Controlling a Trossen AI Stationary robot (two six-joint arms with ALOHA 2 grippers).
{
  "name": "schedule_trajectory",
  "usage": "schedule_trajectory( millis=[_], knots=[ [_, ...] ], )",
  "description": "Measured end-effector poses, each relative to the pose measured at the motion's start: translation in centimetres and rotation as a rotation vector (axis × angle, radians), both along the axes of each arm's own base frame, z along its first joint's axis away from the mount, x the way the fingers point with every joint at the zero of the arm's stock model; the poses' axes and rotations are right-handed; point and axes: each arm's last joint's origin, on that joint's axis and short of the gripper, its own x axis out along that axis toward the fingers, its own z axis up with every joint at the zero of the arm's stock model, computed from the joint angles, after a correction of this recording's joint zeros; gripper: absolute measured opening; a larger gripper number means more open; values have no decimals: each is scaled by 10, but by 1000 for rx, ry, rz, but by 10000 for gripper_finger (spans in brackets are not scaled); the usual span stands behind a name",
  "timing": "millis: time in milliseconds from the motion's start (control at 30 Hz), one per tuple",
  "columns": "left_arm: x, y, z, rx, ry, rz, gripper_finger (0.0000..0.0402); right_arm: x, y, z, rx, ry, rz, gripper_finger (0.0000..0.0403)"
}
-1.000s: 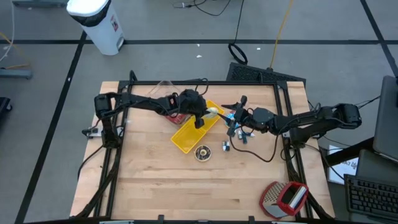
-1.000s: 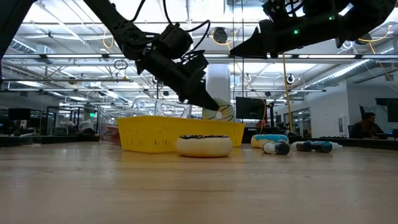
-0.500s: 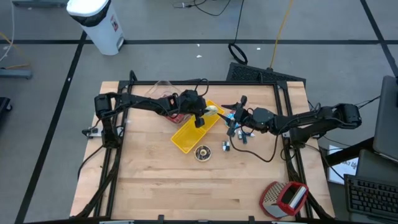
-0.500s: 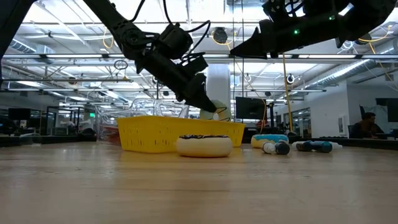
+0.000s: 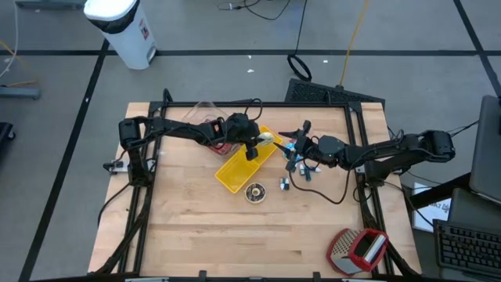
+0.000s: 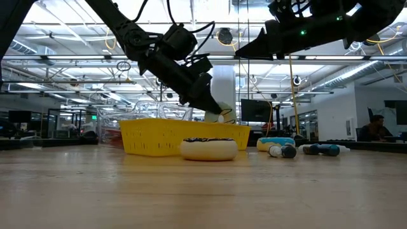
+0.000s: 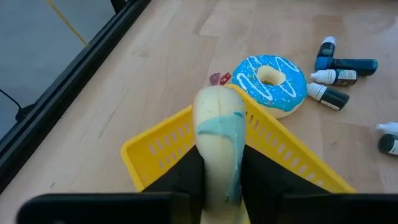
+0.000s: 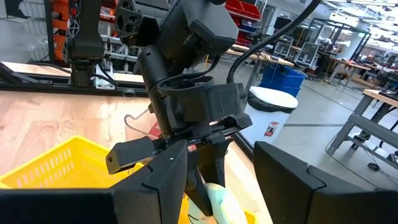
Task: Pick & Place Food Item
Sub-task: Put the light blue donut into the top yellow bin, then put the blue donut into the top yellow bin
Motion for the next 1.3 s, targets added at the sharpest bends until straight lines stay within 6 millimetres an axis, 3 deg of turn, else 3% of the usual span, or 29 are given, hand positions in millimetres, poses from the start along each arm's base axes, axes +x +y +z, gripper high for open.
schedule_trajectory(
  millis=[233,400,900,1100,1300],
  knots=[
    [-1,2,-1,22,14,80,179,0,0,0,3,-2,0,171],
    [-1,2,0,-5,-2,109,215,0,0,0,3,-2,2,169],
    [1,-8,4,6,-11,75,235,0,0,0,4,-2,2,168],
    [-6,-25,50,37,-138,34,235,0,0,-3,73,-1,-5,173],
    [-39,-47,110,62,-200,-8,235,-2,-2,-16,192,117,-41,175]
  ],
)
